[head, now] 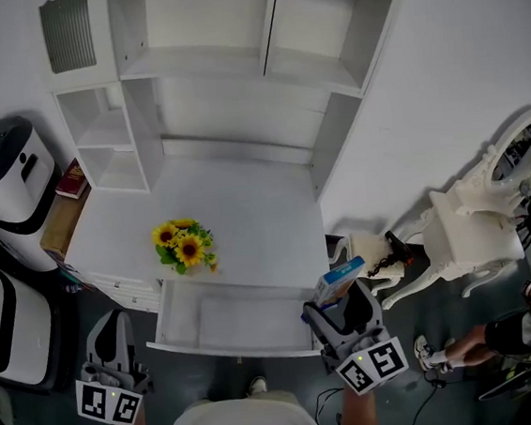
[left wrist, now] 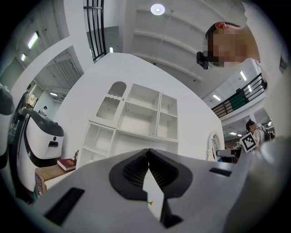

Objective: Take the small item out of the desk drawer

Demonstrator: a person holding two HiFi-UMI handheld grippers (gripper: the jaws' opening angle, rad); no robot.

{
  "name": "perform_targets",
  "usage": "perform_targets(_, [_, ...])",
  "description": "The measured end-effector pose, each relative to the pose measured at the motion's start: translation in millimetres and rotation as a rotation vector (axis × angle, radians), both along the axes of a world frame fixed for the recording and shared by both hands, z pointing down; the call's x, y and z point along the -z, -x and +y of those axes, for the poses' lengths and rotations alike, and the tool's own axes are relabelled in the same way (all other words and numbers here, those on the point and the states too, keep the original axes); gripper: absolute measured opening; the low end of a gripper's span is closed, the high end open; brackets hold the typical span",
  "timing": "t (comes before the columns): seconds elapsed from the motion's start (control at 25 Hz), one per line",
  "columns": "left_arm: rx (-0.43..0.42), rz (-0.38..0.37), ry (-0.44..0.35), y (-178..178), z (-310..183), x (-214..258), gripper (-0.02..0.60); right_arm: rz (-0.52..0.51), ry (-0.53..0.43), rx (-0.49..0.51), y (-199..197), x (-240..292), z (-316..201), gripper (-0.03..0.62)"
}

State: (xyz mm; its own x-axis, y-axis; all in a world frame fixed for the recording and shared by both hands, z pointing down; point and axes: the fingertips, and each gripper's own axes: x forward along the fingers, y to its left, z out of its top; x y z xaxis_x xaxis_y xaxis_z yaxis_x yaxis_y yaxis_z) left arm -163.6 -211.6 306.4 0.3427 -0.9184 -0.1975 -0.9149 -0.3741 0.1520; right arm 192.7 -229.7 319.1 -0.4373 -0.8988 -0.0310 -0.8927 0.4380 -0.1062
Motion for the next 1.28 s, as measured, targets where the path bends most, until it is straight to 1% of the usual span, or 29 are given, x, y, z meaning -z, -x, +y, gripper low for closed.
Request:
perform_targets(0.44, [-0.003,0.001,0.005,8,8,-5,0.015,0.000,-0.020,0.012,14,2,6,0.433])
perform_targets(1.04, [-0.005,0.006,0.012,13,10,-4,0.016,-0.008,-0.028,0.016,21,9,9,0.433])
perform_targets(1.28, [-0.005,0.008,0.016,14,9,-9,0.015,0.001,-0.025,0.012,23,4,7,0.431])
